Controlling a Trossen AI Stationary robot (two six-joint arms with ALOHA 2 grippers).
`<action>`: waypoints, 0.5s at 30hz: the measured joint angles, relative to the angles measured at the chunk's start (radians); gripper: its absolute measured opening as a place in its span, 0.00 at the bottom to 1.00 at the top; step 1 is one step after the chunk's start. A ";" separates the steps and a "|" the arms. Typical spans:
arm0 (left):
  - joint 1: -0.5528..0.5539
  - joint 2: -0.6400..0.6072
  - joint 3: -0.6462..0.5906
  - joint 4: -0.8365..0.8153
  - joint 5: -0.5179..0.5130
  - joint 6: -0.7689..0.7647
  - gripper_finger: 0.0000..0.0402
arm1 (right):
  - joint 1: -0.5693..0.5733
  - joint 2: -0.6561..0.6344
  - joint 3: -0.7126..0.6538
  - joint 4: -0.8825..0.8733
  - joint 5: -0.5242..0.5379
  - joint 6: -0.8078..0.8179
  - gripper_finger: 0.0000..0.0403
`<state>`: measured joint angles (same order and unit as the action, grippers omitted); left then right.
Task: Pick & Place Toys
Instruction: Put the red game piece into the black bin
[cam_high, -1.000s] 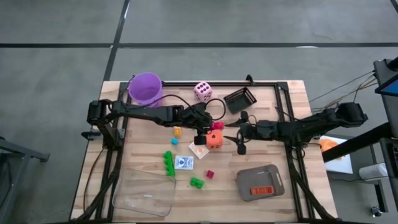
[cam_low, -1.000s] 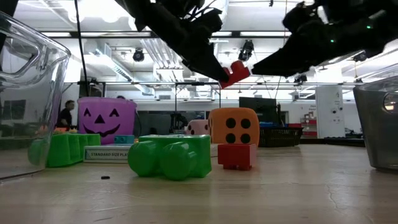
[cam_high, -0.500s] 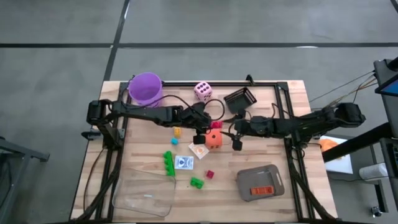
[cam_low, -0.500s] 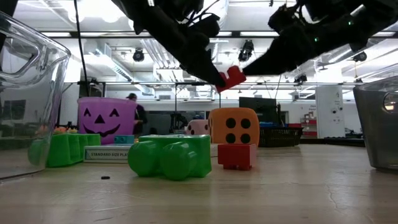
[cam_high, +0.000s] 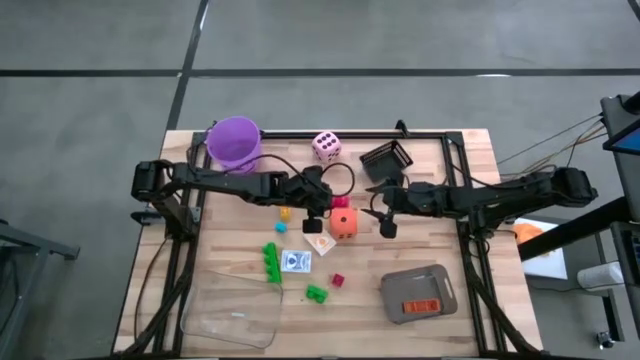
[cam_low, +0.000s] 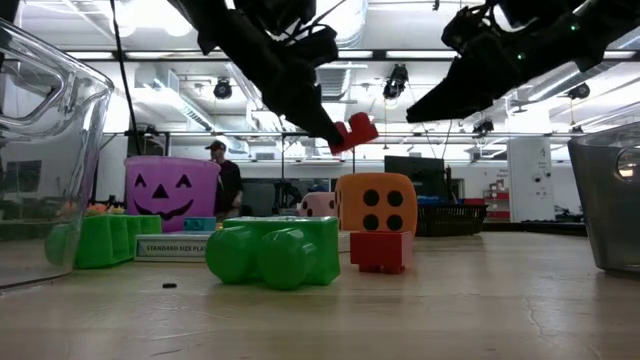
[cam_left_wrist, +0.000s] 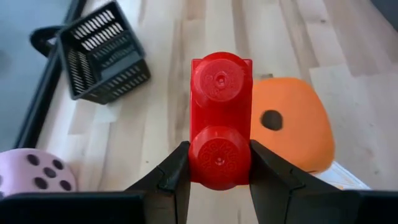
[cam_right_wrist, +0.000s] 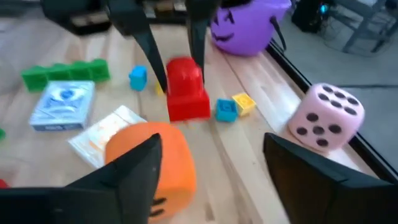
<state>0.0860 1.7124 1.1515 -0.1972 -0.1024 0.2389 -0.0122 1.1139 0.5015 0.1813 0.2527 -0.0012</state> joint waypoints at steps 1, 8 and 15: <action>0.000 -0.005 0.000 0.000 -0.002 0.000 0.30 | -0.007 0.005 0.008 -0.016 0.000 0.001 0.77; -0.001 -0.008 0.000 0.018 0.019 0.000 0.30 | -0.029 0.045 0.071 -0.066 -0.059 -0.006 0.98; 0.000 -0.009 0.000 0.042 0.029 0.004 0.30 | -0.028 0.139 0.114 -0.046 -0.098 -0.024 0.91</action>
<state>0.0856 1.7035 1.1511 -0.1553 -0.0732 0.2424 -0.0403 1.2527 0.6154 0.1348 0.1549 -0.0252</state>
